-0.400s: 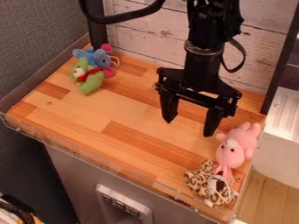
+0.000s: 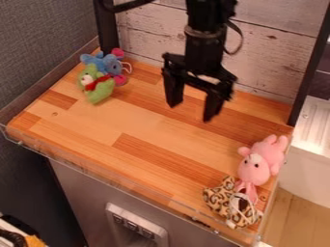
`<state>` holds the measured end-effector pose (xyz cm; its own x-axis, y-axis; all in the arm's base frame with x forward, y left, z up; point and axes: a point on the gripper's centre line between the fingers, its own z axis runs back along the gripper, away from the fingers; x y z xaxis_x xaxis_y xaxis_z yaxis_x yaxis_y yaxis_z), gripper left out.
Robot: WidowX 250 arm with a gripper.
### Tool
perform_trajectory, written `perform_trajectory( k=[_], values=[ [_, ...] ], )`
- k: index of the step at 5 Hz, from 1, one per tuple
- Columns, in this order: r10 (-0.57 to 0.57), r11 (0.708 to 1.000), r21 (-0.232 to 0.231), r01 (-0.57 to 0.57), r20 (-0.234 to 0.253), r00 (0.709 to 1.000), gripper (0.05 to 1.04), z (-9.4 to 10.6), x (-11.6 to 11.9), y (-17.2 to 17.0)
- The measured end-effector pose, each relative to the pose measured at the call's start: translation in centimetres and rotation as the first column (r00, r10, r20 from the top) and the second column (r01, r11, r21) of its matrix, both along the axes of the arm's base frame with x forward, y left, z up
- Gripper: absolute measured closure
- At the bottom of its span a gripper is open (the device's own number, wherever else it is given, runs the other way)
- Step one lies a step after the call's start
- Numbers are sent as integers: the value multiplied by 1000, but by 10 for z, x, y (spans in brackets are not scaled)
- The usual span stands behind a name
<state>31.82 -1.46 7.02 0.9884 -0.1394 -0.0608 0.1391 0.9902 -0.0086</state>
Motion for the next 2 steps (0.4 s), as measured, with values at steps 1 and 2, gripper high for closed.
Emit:
perform_trajectory(
  k=[1,2],
  values=[
    [-61,998,-9,61,-2,998,88,-6,31,43],
    [-60,998,-14,60,2,998,85,-8,56,88]
  ],
)
